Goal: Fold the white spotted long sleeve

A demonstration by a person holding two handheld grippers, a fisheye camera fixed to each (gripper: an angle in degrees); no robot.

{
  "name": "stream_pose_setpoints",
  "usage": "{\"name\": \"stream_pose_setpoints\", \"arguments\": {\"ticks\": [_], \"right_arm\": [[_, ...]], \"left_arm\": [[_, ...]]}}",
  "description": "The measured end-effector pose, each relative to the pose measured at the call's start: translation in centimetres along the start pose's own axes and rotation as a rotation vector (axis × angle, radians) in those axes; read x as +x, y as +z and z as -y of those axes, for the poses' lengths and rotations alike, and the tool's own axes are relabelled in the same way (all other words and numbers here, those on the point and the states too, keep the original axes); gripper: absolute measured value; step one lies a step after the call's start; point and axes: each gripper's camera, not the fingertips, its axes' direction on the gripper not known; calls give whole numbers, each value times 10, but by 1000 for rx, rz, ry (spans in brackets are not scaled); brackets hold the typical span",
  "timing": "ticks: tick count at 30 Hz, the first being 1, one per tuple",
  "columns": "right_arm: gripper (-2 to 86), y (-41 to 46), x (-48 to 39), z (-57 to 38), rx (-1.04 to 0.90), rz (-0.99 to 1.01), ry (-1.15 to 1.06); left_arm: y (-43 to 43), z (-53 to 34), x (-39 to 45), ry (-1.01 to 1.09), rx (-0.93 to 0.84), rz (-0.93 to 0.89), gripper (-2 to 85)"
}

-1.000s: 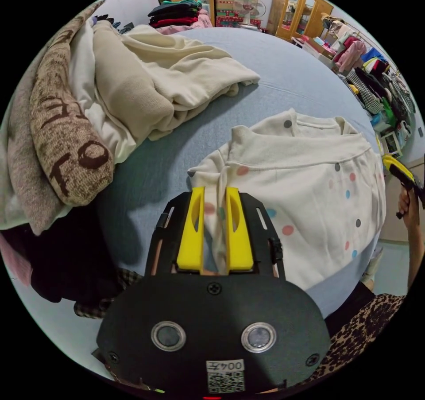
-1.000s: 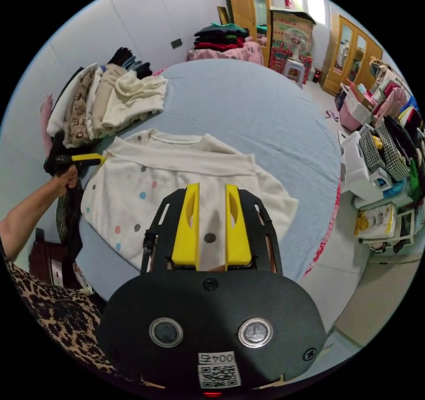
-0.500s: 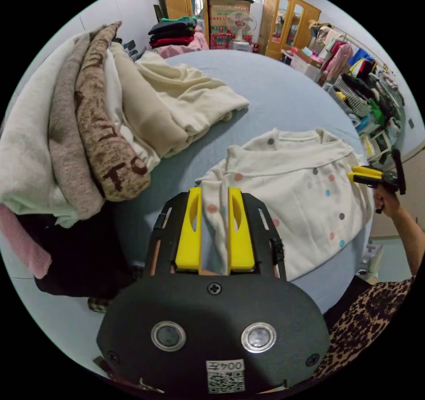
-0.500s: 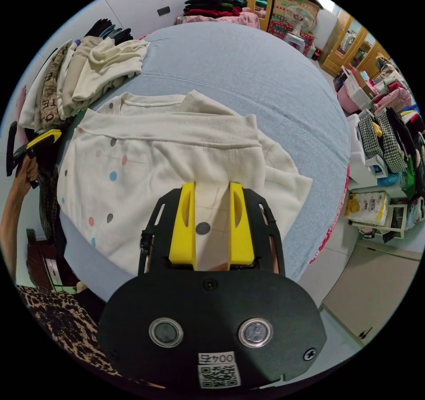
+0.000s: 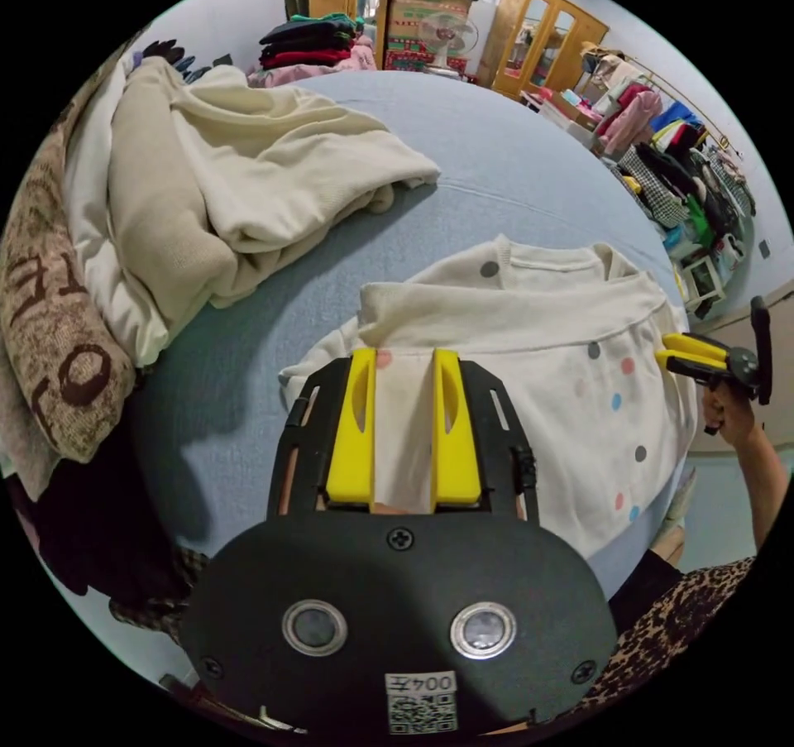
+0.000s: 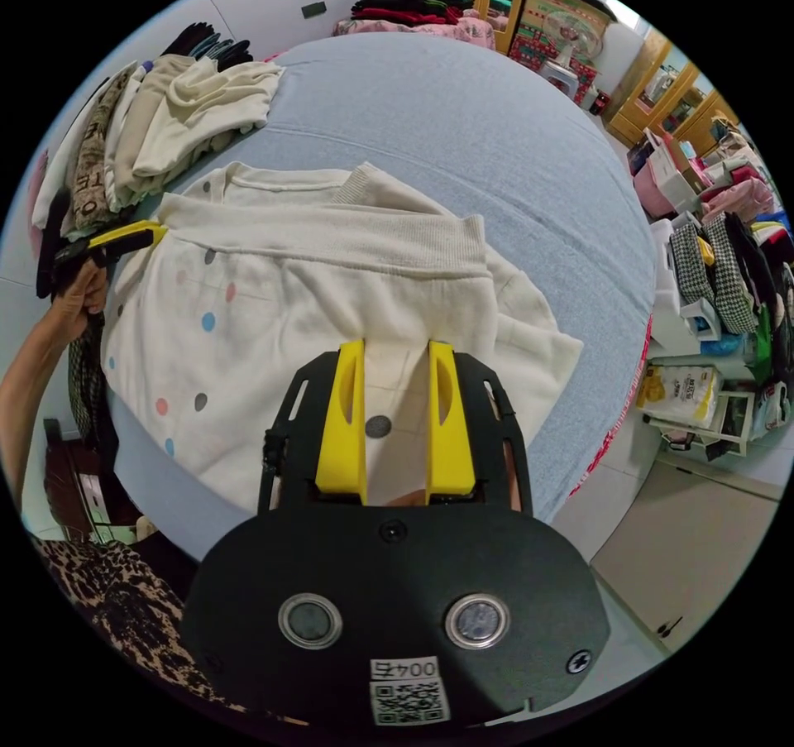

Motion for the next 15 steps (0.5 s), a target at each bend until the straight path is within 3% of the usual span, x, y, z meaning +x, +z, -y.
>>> {"name": "stream_pose_setpoints", "arguments": {"ticks": [8, 15], "right_arm": [[117, 4, -6, -4, 12, -16, 35], [116, 7, -10, -10, 25, -33, 36]], "left_arm": [[-66, -76, 39, 66, 28, 55, 119], [-51, -154, 31, -11, -25, 82, 112]]}}
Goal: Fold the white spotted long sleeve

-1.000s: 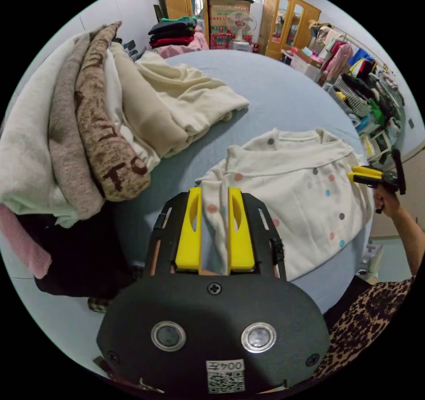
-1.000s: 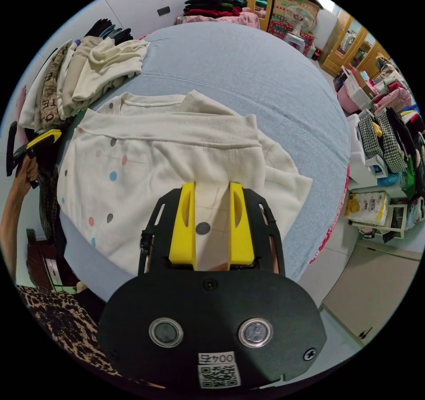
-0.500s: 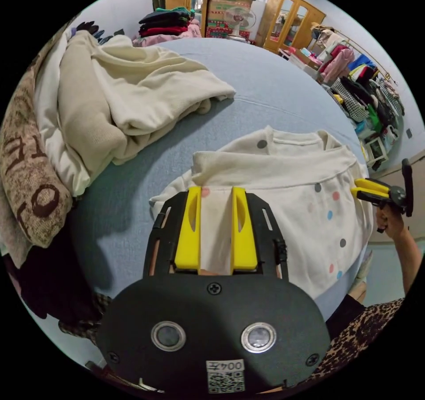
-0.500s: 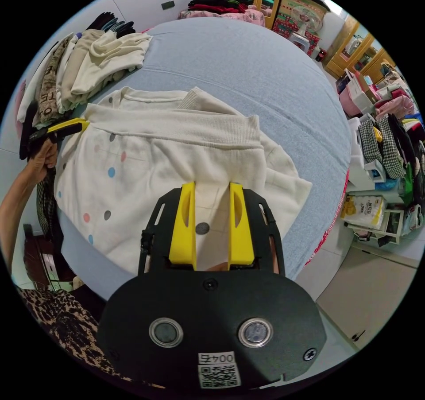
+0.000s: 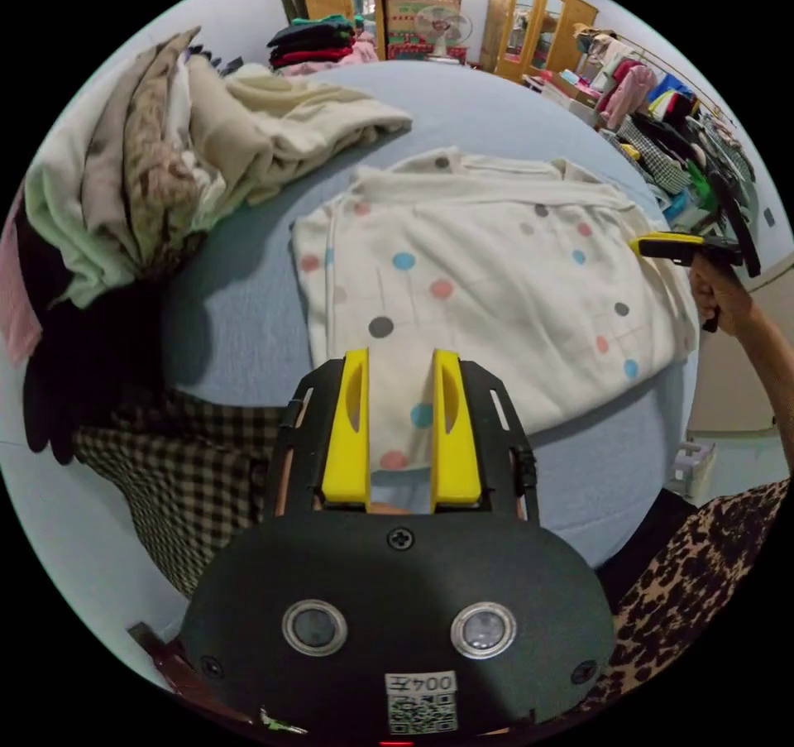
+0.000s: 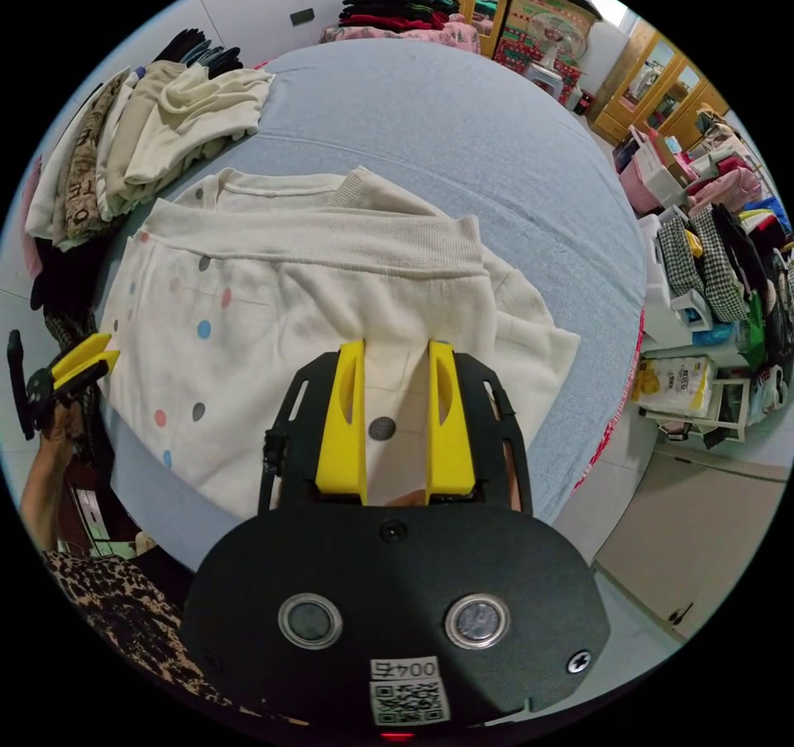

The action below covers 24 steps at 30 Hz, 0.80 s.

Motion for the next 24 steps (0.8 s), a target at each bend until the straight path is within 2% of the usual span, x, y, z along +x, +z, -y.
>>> {"name": "stream_pose_setpoints", "arguments": {"ticks": [2, 12, 18, 24], "right_arm": [[116, 1, -1, -2, 1, -5, -2], [113, 2, 1, -13, 7, -4, -4], [103, -39, 15, -49, 132, 81, 32], [103, -15, 6, -98, 24, 131, 70]], "left_arm": [[2, -10, -7, -6, 43, -18, 109], [-6, -17, -3, 19, 39, 8, 109], [-12, -19, -1, 9, 22, 26, 109], [-16, -18, -4, 8, -3, 21, 109]]}}
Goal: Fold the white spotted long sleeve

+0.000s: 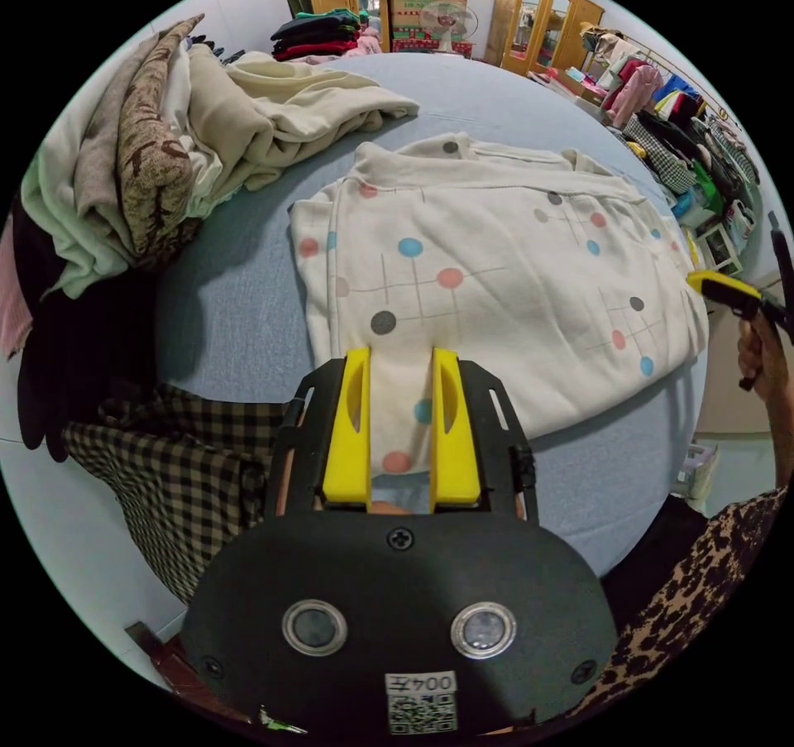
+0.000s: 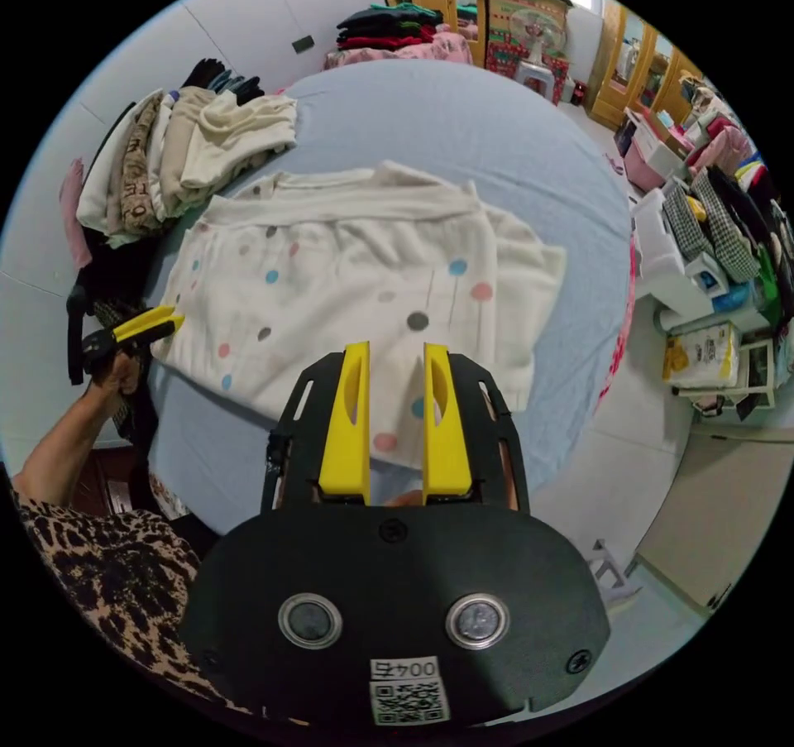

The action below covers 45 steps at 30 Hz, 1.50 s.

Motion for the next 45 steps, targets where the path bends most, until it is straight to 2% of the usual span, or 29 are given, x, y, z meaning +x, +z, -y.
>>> {"name": "stream_pose_setpoints", "arguments": {"ticks": [6, 10, 14, 17, 22, 29, 38, 45], "right_arm": [[104, 20, 9, -4, -61, -3, 33], [104, 23, 13, -5, -83, -5, 21], [105, 18, 19, -11, -77, 21, 36], [108, -3, 32, -32, 6, 53, 87], [111, -7, 63, -79, 38, 124, 186], [112, 5, 62, -100, -21, 11, 28], [106, 23, 71, -91, -112, -31, -52], [65, 18, 70, -88, -76, -19, -112]], "left_arm": [[-13, -6, -8, 35, -4, -31, 98], [-42, -37, -31, 24, 63, -42, 80], [-36, -58, -48, -3, 19, -102, 77], [-52, -72, -54, 38, 67, -93, 76], [-39, -87, -60, 117, 30, -93, 69], [-16, -75, -41, 297, -33, -103, 77], [-8, -57, -35, 323, -32, -108, 68], [-6, -47, -26, 368, -50, -87, 43]]}}
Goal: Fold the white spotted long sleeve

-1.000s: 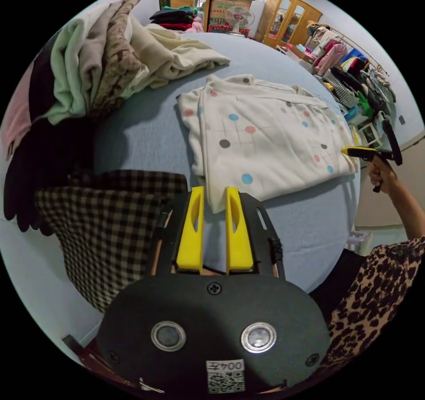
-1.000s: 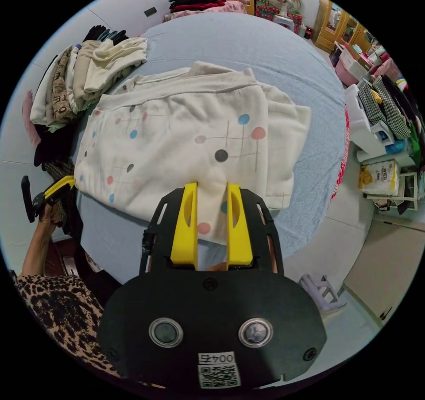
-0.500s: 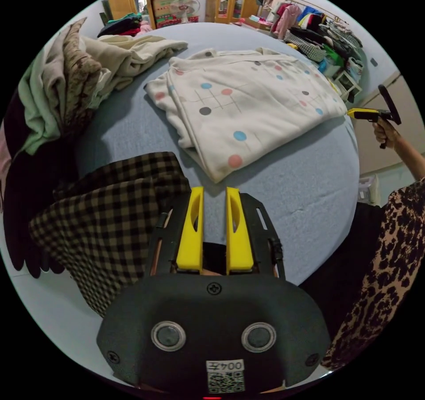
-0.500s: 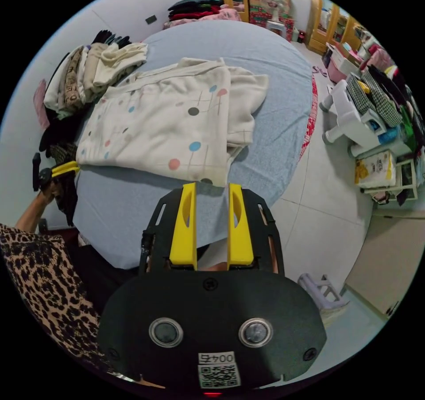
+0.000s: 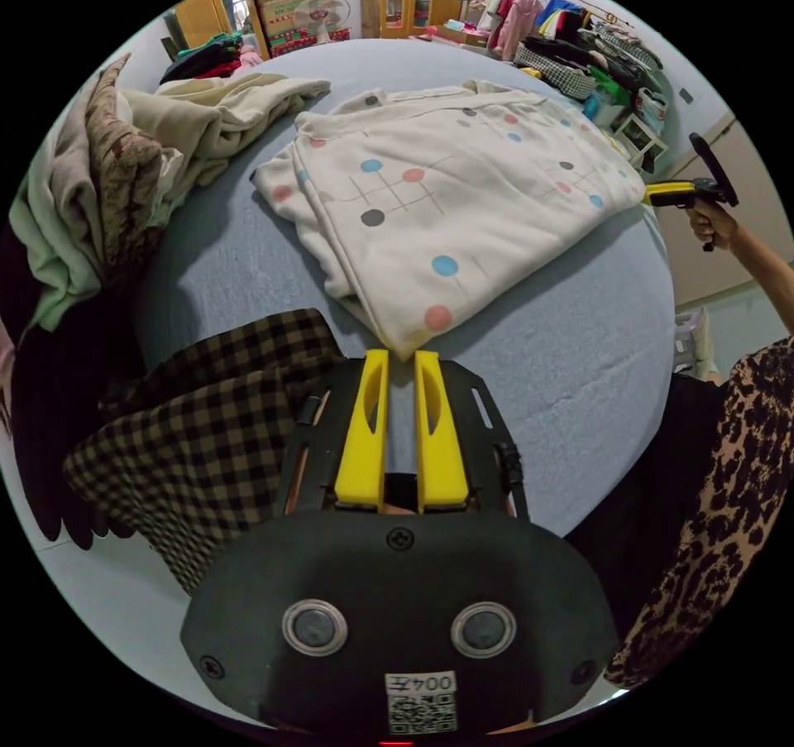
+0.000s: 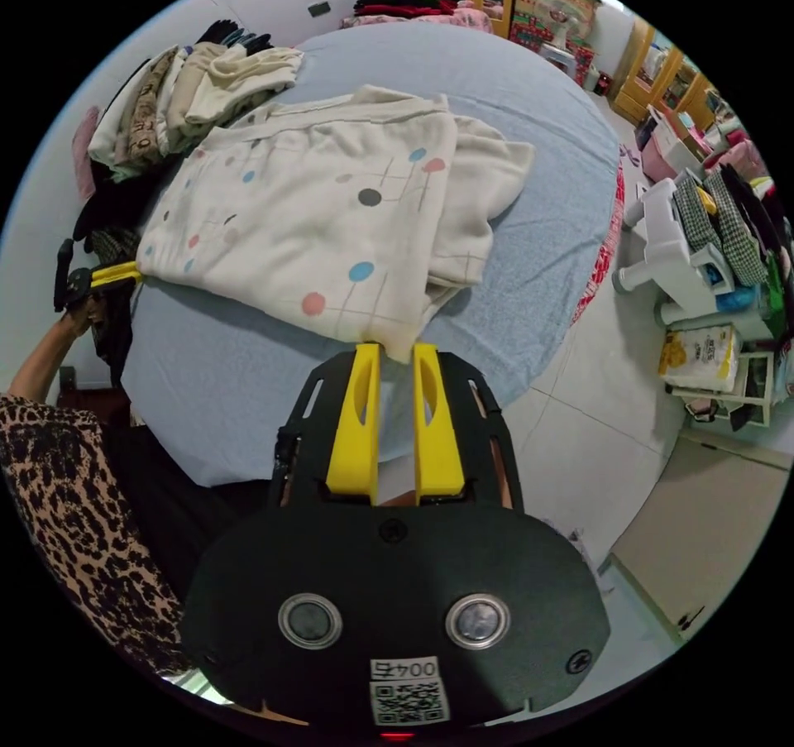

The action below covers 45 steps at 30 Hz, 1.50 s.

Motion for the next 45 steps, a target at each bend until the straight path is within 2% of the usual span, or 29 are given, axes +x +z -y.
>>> {"name": "stream_pose_setpoints", "arguments": {"ticks": [2, 7, 13, 19, 26, 30, 32, 36, 38, 40, 45], "right_arm": [[50, -10, -3, 1, 18, -22, -48], [41, -33, 19, -7, 72, -48, -8], [42, 8, 27, 1, -41, -82, 51], [73, -7, 51, 0, -71, 2, 112], [108, -35, 71, 27, 62, 48, 111], [126, -39, 96, 39, 70, 74, 127], [122, -33, 115, 34, -39, 173, 84], [90, -35, 142, 16, -32, 152, 137], [81, -43, 148, 10, 112, 245, 145], [79, -38, 140, 14, 140, 259, 111], [86, 11, 136, 19, -94, 90, 91]], "left_arm": [[-4, 4, 0, 13, -12, -7, 33], [-18, 1, -17, -3, -3, 23, 19], [5, 9, -15, -13, -63, 28, 14], [-6, 13, -19, -42, -97, 22, 20], [-63, 51, -71, -306, 161, -68, 45], [-37, 85, -100, -468, 151, -176, 68], [-22, 97, -104, -501, 128, -191, 72], [-17, 108, -91, -466, 98, -126, 73], [-25, 115, -74, -435, 122, -70, 69], [-31, 124, -56, -401, 147, -55, 66], [-32, 161, 17, -236, 144, -56, 65]]}}
